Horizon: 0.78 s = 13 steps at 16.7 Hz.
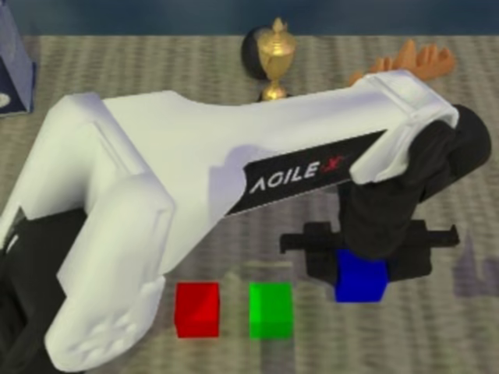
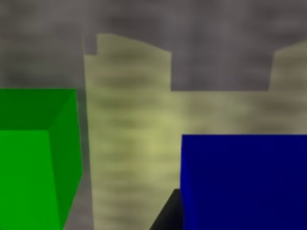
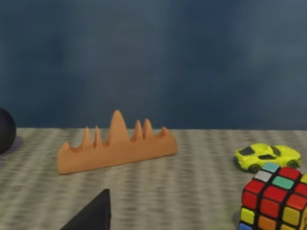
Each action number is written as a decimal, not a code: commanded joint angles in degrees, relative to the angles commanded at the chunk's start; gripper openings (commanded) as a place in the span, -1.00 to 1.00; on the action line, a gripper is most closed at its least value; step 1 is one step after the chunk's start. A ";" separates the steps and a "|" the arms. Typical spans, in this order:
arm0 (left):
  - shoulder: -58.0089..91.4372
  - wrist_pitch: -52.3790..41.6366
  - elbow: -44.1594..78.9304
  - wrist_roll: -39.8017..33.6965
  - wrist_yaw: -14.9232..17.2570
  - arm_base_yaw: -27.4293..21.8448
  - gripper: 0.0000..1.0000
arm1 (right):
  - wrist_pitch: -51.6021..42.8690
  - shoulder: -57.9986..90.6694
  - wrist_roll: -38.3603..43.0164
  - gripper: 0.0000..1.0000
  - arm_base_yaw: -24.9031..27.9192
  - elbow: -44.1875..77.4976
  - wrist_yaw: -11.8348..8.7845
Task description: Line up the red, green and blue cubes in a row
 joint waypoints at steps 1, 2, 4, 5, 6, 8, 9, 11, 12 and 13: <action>0.39 2.18 -1.62 -0.04 0.01 0.04 -1.00 | 0.00 0.00 0.00 1.00 0.00 0.00 0.00; 0.82 4.52 -3.33 -0.07 0.03 0.03 -1.00 | 0.00 0.00 0.00 1.00 0.00 0.00 0.00; 1.63 8.35 -6.38 -0.10 0.07 -0.03 -1.00 | 0.00 0.00 0.00 1.00 0.00 0.00 0.00; 1.87 9.39 -7.35 -0.10 0.07 -0.05 -1.00 | 0.00 0.00 0.00 1.00 0.00 0.00 0.00; 1.97 9.81 -7.76 -0.10 0.07 -0.05 -1.00 | 0.00 0.00 0.00 1.00 0.00 0.00 0.00; 1.97 9.82 -7.77 -0.10 0.07 -0.05 -1.00 | 0.00 0.00 0.00 1.00 0.00 0.00 0.00; 1.97 9.82 -7.77 -0.10 0.07 -0.05 -1.00 | 0.00 0.00 0.00 1.00 0.00 0.00 0.00; 1.97 9.82 -7.77 -0.10 0.07 -0.05 -0.70 | 0.00 0.00 0.00 1.00 0.00 0.00 0.00; 1.97 9.82 -7.77 -0.10 0.07 -0.05 -0.55 | 0.00 0.00 0.00 1.00 0.00 0.00 0.00; 1.97 9.82 -7.77 -0.10 0.07 -0.05 -0.40 | 0.00 0.00 0.00 1.00 0.00 0.00 0.00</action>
